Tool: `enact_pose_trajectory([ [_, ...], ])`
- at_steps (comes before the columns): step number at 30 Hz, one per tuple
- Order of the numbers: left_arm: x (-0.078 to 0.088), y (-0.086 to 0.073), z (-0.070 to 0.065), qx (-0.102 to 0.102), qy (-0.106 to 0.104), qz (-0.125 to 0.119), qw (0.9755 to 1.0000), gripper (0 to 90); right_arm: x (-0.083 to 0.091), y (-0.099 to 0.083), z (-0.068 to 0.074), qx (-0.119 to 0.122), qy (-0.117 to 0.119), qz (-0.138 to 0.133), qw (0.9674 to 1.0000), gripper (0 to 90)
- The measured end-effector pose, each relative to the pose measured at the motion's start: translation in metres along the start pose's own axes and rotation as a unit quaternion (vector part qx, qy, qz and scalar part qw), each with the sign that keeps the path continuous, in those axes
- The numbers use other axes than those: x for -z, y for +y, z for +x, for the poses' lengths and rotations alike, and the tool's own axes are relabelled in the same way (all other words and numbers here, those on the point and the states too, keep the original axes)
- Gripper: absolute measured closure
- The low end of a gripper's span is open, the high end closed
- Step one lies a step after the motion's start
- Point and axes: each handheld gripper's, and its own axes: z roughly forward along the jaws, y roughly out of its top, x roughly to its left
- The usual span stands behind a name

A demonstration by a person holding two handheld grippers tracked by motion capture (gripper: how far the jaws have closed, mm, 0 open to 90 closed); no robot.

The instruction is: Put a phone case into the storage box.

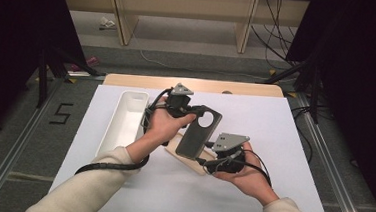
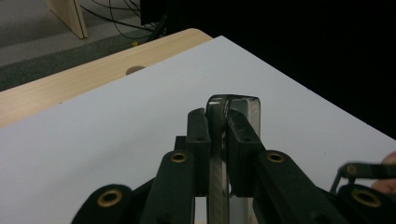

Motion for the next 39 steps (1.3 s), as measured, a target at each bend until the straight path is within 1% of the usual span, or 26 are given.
enact_pose_trajectory([
  [1,0.003,-0.002,0.001,-0.003,0.000,-0.007,1.0000,80.8,0.002,-0.001,-0.002,-0.012,-0.006,-0.003,0.9999,35.5],
  [2,0.003,-0.002,0.001,-0.003,0.000,-0.007,1.0000,80.7,0.002,-0.001,-0.002,-0.012,-0.006,-0.003,0.9999,35.5],
  [3,0.009,-0.005,0.005,-0.006,-0.001,-0.019,0.9998,80.7,0.005,-0.004,-0.006,-0.032,-0.015,-0.011,0.9993,29.7],
  [4,0.009,-0.005,0.005,-0.006,-0.001,-0.019,0.9998,80.7,0.005,-0.004,-0.006,-0.032,-0.015,-0.011,0.9993,29.7],
  [5,0.016,-0.008,0.008,-0.004,0.002,-0.032,0.9995,80.7,0.008,-0.006,-0.010,-0.047,-0.025,-0.017,0.9984,26.8],
  [6,0.016,-0.008,0.008,-0.004,0.002,-0.032,0.9995,80.7,0.008,-0.006,-0.010,-0.047,-0.025,-0.017,0.9984,26.8],
  [7,0.023,-0.010,0.012,-0.006,-0.001,-0.044,0.9990,80.7,0.010,-0.007,-0.012,-0.060,-0.033,-0.022,0.9974,22.7],
  [8,0.023,-0.010,0.012,-0.006,-0.001,-0.044,0.9990,80.8,0.010,-0.007,-0.012,-0.060,-0.033,-0.022,0.9974,22.7],
  [9,0.030,-0.014,0.015,-0.007,-0.002,-0.056,0.9984,80.8,0.011,-0.009,-0.014,-0.072,-0.039,-0.028,0.9962,22.5],
  [10,0.033,-0.015,0.017,-0.008,-0.003,-0.060,0.9982,80.8,0.011,-0.010,-0.015,-0.077,-0.040,-0.030,0.9958,22.1],
  [13,0.044,-0.020,0.021,-0.003,-0.004,-0.075,0.9972,80.8,0.011,-0.013,-0.017,-0.083,-0.046,-0.030,0.9950,20.9],
  [14,0.044,-0.020,0.021,-0.003,-0.004,-0.075,0.9972,80.9,0.012,-0.013,-0.018,-0.087,-0.047,-0.034,0.9945,20.7],
  [15,0.047,-0.022,0.023,-0.002,-0.003,-0.081,0.9967,80.8,0.013,-0.014,-0.019,-0.089,-0.049,-0.036,0.9942,19.9],
  [17,0.054,-0.025,0.024,-0.005,-0.002,-0.094,0.9956,80.9,0.013,-0.014,-0.019,-0.090,-0.051,-0.037,0.9939,19.3],
  [19,0.059,-0.028,0.026,-0.007,-0.002,-0.103,0.9946,80.8,0.015,-0.016,-0.021,-0.091,-0.060,-0.040,0.9933,18.9],
  [20,0.062,-0.030,0.026,-0.009,-0.003,-0.108,0.9941,80.8,0.015,-0.017,-0.022,-0.093,-0.063,-0.041,0.9928,18.1],
  [21,0.064,-0.031,0.027,-0.012,-0.003,-0.111,0.9937,80.8,0.016,-0.020,-0.024,-0.102,-0.069,-0.042,0.9916,17.2],
  [22,0.066,-0.033,0.027,-0.014,-0.002,-0.115,0.9933,80.8,0.016,-0.020,-0.024,-0.102,-0.069,-0.042,0.9916,17.2],
  [23,0.070,-0.036,0.028,-0.016,-0.001,-0.123,0.9923,80.8,0.018,-0.022,-0.025,-0.109,-0.078,-0.043,0.9900,17.2],
  [25,0.073,-0.038,0.029,-0.020,0.000,-0.131,0.9912,80.8,0.019,-0.024,-0.026,-0.113,-0.085,-0.045,0.9889,17.2],
  [28,0.075,-0.039,0.030,-0.026,0.001,-0.131,0.9911,80.8,0.020,-0.027,-0.027,-0.111,-0.092,-0.043,0.9886,17.2],
  [29,0.076,-0.039,0.031,-0.029,0.002,-0.132,0.9908,80.8,0.021,-0.030,-0.028,-0.118,-0.098,-0.044,0.9873,17.2],
  [31,0.080,-0.038,0.033,-0.033,0.002,-0.136,0.9901,80.8,0.023,-0.031,-0.029,-0.124,-0.099,-0.049,0.9861,17.2],
  [33,0.082,-0.038,0.033,-0.034,0.003,-0.138,0.9898,80.8,0.024,-0.033,-0.030,-0.127,-0.100,-0.052,0.9855,17.2],
  [36,0.087,-0.036,0.035,-0.037,0.006,-0.142,0.9891,80.8,0.026,-0.034,-0.031,-0.128,-0.102,-0.049,0.9853,17.2],
  [39,0.089,-0.036,0.037,-0.033,0.009,-0.146,0.9887,80.8,0.027,-0.035,-0.031,-0.132,-0.103,-0.052,0.9845,17.2],
])
